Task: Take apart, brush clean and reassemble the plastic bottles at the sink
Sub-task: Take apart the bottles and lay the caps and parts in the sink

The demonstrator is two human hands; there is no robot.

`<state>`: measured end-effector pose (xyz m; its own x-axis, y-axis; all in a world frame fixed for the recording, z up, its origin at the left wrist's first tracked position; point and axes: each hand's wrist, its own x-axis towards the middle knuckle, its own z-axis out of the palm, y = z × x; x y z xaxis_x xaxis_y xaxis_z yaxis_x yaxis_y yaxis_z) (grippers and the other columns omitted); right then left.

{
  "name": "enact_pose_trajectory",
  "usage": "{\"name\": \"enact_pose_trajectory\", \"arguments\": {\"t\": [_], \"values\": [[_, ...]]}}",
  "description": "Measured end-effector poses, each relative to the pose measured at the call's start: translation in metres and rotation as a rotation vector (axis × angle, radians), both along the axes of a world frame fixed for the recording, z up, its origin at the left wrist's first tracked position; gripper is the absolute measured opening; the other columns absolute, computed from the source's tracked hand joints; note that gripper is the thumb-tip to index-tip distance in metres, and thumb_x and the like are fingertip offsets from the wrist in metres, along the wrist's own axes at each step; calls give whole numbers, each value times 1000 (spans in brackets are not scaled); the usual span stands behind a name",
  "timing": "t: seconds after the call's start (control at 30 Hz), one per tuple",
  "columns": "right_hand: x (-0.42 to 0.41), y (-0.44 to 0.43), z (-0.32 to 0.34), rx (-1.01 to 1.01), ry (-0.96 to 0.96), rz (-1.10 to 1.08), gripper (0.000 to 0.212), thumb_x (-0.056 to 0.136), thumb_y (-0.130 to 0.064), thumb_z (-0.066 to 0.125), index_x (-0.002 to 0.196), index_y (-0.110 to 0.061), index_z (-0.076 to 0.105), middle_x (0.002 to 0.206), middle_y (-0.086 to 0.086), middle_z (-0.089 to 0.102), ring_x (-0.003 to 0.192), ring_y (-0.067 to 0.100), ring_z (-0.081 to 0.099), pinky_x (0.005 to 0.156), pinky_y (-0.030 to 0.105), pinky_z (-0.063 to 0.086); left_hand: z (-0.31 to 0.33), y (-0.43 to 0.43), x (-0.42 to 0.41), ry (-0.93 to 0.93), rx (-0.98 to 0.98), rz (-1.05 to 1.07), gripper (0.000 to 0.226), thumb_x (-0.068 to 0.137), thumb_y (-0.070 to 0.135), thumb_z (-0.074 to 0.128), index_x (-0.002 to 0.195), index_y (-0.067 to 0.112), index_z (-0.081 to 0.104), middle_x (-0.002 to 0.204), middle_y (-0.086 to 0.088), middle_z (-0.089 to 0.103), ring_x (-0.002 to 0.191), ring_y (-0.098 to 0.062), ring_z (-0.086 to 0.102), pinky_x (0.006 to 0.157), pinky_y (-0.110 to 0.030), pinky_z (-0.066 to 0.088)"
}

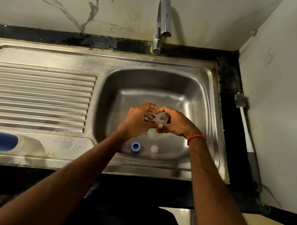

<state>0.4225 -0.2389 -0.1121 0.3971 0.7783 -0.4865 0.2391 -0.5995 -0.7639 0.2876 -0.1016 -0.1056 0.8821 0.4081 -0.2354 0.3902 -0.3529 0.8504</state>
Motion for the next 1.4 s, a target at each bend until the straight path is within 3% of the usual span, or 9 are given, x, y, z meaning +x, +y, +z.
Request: {"name": "enact_pose_trajectory", "arguments": {"t": [0.17,0.33,0.47,0.63,0.8,0.9,1.07,1.2,1.4], "values": [[5,-24,-27,-164,-178,-67,57,63,-7,91,109,-22,60,115,2,63,103,23,61,81,31,47,-3,-4,0,-11,197,-91,45,85,32,79,125,20,63,122,8,64,102,-1,57,78,0,40],[2,-35,-51,-358,-219,35,61,59,-2,89,100,-28,53,109,3,56,92,25,58,74,32,48,-10,-2,-3,-1,267,-120,33,87,29,77,118,21,67,116,8,67,103,-5,60,86,-12,45],[-3,-41,-64,-433,-288,168,66,57,1,86,98,-31,46,113,6,51,100,26,55,84,40,52,-10,-3,-5,13,267,-130,27,88,27,77,113,19,69,110,10,67,98,-4,60,77,-3,40],[-4,-46,-59,-504,-254,223,69,60,5,86,112,-23,49,113,4,48,95,23,51,79,36,49,-9,-2,-6,26,253,-145,25,89,26,76,112,21,69,106,13,64,92,0,57,75,3,37],[-1,-45,-53,-568,-266,288,82,64,14,76,129,-26,46,127,11,53,103,28,57,75,34,46,-11,-2,-7,23,260,-163,26,89,28,76,112,21,69,110,8,69,95,-3,61,76,-5,41],[1,-40,-39,-571,-321,288,94,69,15,70,144,-31,38,135,11,51,115,30,56,85,36,49,-10,1,-8,30,282,-179,27,89,29,75,114,21,68,112,7,68,100,-6,61,82,-10,43],[3,-11,1,-369,-425,171,76,79,-26,81,143,-29,40,139,10,51,125,30,50,101,47,46,-1,9,-11,46,414,-158,46,89,47,69,130,30,56,132,7,61,124,-16,51,106,-43,45],[-10,19,32,-131,-613,140,61,86,-47,70,138,-26,46,135,6,54,127,27,46,101,43,45,22,18,-19,26,604,-114,65,90,68,55,143,32,45,148,5,50,139,-19,38,106,-45,34],[-42,59,64,82,-820,212,54,89,-51,62,138,-30,47,127,0,55,115,23,47,95,42,44,56,46,-50,-8,633,50,69,87,76,46,142,36,44,146,6,50,139,-19,38,107,-44,35]]}}
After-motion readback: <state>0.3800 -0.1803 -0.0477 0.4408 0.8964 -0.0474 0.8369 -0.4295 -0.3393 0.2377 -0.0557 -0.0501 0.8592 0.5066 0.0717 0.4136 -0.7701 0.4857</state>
